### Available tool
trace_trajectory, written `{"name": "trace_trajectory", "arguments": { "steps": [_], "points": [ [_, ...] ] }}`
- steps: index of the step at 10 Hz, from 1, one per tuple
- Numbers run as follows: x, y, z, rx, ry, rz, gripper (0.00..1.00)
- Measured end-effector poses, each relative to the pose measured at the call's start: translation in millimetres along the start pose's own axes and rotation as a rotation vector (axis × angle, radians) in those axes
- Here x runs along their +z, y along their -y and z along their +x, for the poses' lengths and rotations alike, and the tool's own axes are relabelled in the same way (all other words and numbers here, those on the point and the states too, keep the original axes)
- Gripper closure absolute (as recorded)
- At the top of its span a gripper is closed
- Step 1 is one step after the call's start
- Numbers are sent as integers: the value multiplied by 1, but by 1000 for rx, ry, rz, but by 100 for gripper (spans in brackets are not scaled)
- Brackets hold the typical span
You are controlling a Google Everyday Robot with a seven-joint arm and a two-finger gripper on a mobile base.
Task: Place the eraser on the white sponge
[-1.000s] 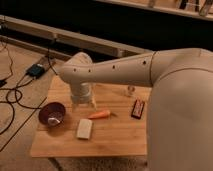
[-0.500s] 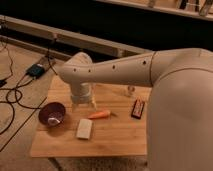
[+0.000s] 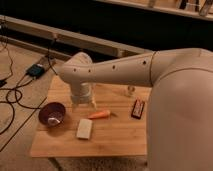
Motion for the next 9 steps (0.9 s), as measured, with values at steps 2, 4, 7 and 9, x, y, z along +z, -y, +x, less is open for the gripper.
{"name": "trace_trajectory", "arguments": {
  "steps": [2, 4, 7, 9],
  "points": [
    [0, 4, -2, 7, 2, 2, 35],
    [0, 41, -15, 65, 27, 31, 35],
    [6, 89, -33, 125, 50, 51, 35],
    [13, 126, -46, 155, 74, 51, 35]
  ]
}}
